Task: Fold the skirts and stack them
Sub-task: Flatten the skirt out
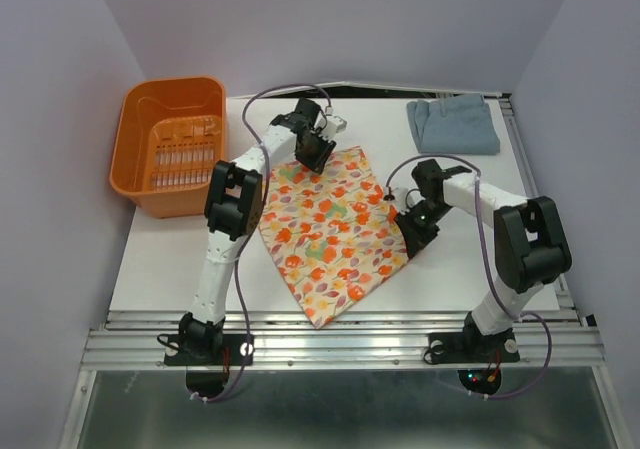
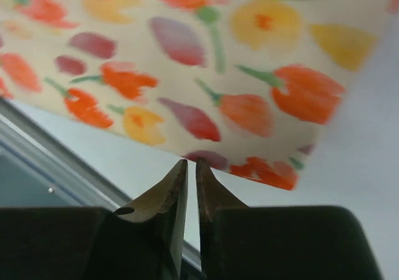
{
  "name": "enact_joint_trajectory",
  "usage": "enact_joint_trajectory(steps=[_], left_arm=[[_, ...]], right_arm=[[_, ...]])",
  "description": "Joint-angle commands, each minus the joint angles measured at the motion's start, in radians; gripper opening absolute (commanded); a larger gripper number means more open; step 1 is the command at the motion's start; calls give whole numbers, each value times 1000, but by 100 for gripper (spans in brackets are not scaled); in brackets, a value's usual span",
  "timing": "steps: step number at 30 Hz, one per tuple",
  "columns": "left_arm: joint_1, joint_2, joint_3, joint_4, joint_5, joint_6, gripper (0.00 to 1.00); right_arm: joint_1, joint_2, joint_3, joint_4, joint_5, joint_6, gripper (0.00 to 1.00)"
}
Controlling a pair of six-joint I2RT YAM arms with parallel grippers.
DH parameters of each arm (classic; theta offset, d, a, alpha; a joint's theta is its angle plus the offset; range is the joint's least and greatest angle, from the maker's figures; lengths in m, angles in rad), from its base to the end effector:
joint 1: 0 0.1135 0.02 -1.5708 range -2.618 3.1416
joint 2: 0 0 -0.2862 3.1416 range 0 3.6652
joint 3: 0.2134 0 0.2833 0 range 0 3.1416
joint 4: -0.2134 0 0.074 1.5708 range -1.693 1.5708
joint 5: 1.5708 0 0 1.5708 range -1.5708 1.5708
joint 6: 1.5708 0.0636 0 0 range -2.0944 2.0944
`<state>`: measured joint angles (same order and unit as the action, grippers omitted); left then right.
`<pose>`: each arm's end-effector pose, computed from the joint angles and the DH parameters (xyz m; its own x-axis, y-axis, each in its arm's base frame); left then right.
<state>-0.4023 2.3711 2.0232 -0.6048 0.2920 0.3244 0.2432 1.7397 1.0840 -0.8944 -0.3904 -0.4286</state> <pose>0.5305 -0.2456 0.1649 -0.5424 0.5625 -0.6240 0.7399 0.6716 -0.0377 0.3115 0.1022 0.1416 -0.7869 -0.5912 -0.1769 -0.6128 0.7146 0.3375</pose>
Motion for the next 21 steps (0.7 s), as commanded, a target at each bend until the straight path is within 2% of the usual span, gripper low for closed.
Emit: enact_joint_trajectory(steps=[1, 4, 8, 9, 12, 16, 21], left_arm=[[-85, 48, 202, -69, 48, 45, 45], [-128, 2, 203, -61, 84, 59, 50], [-132, -122, 82, 3, 67, 27, 53], [-124, -175, 28, 19, 53, 22, 54], [-99, -293, -94, 60, 33, -30, 54], [-78, -400, -250, 79, -22, -100, 54], [-38, -452, -446, 77, -33, -114, 54]], right_arm=[[68, -109, 36, -139, -178, -62, 19], [68, -114, 164, -198, -297, -29, 20], [68, -91, 278, -97, -194, 43, 20], [68, -68, 295, -34, -126, 45, 20], [68, 35, 348, -2, -42, 10, 20], [68, 128, 381, 38, 21, -10, 18], [68, 233, 393, 39, 30, -18, 18]])
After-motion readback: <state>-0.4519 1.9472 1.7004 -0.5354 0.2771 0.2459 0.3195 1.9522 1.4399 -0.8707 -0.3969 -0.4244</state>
